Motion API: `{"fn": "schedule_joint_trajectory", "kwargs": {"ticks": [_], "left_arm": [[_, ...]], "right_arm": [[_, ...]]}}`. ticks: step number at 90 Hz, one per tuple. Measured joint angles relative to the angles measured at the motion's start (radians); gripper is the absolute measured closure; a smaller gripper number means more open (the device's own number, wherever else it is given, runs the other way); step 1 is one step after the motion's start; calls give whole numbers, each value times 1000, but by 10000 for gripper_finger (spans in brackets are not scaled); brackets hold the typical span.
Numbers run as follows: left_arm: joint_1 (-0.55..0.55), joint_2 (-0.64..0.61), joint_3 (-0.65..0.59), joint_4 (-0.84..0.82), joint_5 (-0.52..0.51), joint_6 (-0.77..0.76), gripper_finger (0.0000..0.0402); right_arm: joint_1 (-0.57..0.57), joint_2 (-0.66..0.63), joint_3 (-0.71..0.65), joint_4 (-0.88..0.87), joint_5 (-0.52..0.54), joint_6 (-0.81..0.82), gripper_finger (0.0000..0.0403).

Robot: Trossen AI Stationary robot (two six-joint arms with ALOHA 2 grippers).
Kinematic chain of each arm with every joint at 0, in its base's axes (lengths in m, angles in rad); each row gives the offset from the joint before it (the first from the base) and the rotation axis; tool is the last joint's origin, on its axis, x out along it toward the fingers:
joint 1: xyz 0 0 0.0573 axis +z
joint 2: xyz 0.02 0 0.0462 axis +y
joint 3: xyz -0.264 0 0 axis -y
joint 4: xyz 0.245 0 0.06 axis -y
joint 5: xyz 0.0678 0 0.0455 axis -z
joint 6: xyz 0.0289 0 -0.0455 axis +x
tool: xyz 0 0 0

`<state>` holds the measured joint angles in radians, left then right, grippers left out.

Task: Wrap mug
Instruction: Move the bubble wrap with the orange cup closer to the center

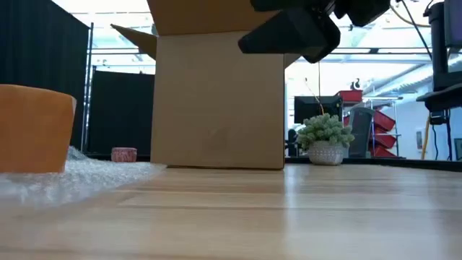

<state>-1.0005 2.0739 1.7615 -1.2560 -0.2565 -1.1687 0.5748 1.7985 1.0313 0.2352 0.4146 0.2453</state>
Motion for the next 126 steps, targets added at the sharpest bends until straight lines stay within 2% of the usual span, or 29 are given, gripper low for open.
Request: {"fn": "schedule_joint_trajectory", "kwargs": {"ticks": [26,40,50,61,85,101,113,126], "left_arm": [[74,-199,0,-320,-146,20,401],[149,-289,-16,-314,-248,175,402],[220,-313,-19,-314,-280,295,401],[296,-332,-56,-314,-310,337,401],[357,-388,-315,-316,-316,150,401],[376,-500,-482,-314,-375,-25,401],[419,-579,-586,-316,-392,-31,401],[456,-605,-670,-295,-407,-21,402]], "right_arm": [[-39,0,0,1,1,-131,142],[-73,0,0,0,0,-171,142],[-95,-1,0,-11,-1,-181,142],[-112,-1,0,-57,-1,-180,142],[-134,-1,0,-130,-1,-134,142],[-157,-1,0,-136,-1,-128,142],[-184,-1,0,-135,-1,-126,142],[-211,-1,0,-135,-1,-109,142]]}}
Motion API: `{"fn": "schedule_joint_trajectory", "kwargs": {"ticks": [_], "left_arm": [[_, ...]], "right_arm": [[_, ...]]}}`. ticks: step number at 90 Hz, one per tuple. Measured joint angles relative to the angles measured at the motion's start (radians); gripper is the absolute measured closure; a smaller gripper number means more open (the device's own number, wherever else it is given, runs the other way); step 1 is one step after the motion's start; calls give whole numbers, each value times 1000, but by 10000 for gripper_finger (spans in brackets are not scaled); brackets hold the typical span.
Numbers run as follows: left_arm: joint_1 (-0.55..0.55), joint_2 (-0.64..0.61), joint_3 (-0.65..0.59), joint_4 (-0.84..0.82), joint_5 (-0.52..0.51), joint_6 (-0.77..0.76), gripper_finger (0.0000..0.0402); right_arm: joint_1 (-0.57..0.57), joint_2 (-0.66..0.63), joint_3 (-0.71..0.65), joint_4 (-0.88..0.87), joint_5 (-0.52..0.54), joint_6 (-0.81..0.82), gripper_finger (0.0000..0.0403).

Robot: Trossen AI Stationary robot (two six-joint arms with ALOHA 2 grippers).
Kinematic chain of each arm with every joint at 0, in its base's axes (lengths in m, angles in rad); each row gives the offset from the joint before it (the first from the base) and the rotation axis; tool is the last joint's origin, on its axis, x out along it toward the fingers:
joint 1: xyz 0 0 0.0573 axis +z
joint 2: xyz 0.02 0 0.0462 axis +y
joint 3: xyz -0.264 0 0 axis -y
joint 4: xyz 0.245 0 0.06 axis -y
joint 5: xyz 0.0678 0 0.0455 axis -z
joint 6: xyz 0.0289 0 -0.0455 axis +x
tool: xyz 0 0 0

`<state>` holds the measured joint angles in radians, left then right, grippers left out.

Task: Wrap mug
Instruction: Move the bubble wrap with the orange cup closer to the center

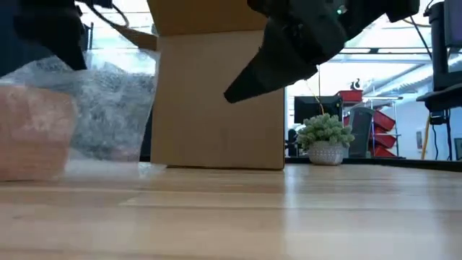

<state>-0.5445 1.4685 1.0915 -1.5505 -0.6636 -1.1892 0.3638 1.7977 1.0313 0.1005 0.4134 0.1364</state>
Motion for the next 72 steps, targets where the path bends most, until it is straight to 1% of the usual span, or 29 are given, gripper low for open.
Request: {"fn": "schedule_joint_trajectory", "kwargs": {"ticks": [6,14,22,32,42,55,64,72], "left_arm": [[12,0,-28,14,-2,42,401],[37,0,-56,72,-24,95,400],[65,0,-72,97,-27,148,382],[89,0,-72,100,-21,184,335],[100,0,-69,97,9,241,273],[98,0,-38,93,11,284,200],[98,0,-21,78,-3,288,165],[98,0,-12,43,-4,285,147]], "right_arm": [[-12,0,0,0,-5,7,142],[-30,0,0,0,-35,9,142],[-46,0,0,0,-53,9,142],[-60,0,0,0,-53,9,142],[-69,0,0,0,-53,3,142],[-71,0,0,0,-53,-6,142],[-71,0,0,0,-53,-9,142],[-71,0,0,0,-53,-9,142]]}}
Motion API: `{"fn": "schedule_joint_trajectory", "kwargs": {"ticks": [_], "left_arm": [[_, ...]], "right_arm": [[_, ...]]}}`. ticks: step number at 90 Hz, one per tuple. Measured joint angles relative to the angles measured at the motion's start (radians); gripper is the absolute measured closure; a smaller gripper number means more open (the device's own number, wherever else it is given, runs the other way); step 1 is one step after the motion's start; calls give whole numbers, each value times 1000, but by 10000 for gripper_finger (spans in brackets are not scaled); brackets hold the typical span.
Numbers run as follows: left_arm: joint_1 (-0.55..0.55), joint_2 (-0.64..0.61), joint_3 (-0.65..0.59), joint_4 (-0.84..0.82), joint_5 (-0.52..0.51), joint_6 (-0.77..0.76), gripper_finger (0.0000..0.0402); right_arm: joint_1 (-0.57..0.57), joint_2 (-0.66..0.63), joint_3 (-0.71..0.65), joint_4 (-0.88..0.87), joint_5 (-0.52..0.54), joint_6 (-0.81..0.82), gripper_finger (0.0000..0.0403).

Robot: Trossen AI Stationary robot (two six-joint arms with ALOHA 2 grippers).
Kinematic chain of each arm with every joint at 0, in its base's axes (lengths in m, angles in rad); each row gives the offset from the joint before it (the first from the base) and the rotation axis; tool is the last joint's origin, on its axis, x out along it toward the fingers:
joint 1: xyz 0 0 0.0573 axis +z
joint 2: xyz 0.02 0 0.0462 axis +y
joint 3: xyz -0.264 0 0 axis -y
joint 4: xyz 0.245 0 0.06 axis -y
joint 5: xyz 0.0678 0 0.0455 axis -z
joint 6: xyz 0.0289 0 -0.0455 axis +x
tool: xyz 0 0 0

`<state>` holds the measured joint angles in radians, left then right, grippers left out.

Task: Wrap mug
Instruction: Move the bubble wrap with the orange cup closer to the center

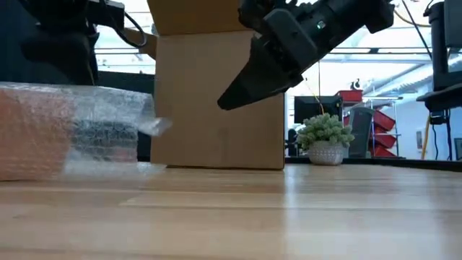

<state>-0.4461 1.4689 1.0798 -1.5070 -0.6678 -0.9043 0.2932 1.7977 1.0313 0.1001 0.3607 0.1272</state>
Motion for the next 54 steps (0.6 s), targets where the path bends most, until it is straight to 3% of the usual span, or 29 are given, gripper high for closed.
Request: {"fn": "schedule_joint_trajectory", "kwargs": {"ticks": [32,40,54], "left_arm": [[-121,-19,170,10,-33,-11,139],[-186,-47,183,9,-37,-64,139],[-320,-99,157,-4,-42,-242,139]], "right_arm": [[0,0,0,90,-22,-33,142],[1,0,0,174,-76,-46,142],[5,0,13,265,-79,-111,142]]}}
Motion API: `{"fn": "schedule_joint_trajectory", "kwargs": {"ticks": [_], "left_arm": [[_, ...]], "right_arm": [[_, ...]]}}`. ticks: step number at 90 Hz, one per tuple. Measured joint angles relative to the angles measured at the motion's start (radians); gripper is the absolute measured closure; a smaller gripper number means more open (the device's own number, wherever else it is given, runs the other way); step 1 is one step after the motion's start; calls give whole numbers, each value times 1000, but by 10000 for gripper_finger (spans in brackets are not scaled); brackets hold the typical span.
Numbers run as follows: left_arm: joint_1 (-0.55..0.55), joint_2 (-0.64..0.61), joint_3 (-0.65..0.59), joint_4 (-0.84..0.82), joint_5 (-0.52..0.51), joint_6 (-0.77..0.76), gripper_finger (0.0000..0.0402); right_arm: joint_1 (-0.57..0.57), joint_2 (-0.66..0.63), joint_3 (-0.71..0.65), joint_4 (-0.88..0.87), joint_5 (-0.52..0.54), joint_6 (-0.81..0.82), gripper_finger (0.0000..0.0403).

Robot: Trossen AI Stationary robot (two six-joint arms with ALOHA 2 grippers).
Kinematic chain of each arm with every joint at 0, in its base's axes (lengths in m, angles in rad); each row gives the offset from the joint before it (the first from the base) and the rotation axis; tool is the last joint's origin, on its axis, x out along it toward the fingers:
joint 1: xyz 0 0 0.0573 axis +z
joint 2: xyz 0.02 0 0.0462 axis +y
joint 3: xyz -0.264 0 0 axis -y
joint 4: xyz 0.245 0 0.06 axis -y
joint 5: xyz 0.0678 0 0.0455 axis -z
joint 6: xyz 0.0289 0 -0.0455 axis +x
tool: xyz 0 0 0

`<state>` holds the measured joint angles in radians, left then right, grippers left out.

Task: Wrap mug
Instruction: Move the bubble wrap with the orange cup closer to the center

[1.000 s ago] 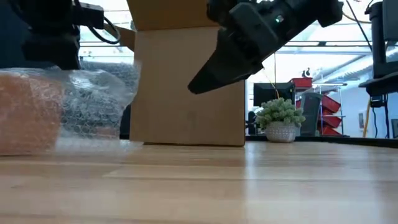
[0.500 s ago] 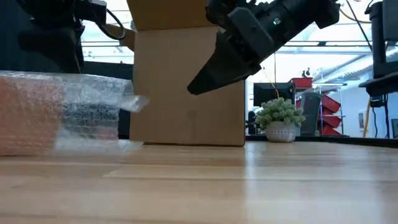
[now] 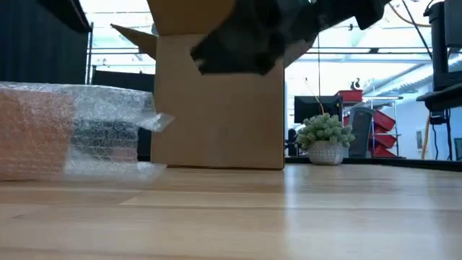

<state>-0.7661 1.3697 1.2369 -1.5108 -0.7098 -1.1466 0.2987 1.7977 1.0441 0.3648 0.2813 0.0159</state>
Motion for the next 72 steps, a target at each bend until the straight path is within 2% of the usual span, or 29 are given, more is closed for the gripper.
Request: {"fn": "schedule_joint_trajectory", "kwargs": {"ticks": [15,38,56,72], "left_arm": [[-128,-31,-8,-5,-38,-129,139],[-251,-32,-8,-47,-77,-259,139],[-286,-35,-8,-59,-122,-246,139],[-297,-36,-8,-60,-127,-232,139]], "right_arm": [[20,91,156,-48,4,-137,142],[19,330,597,-394,32,-260,142],[-7,492,891,-512,30,-375,142],[-36,644,1079,-575,26,-451,142]]}}
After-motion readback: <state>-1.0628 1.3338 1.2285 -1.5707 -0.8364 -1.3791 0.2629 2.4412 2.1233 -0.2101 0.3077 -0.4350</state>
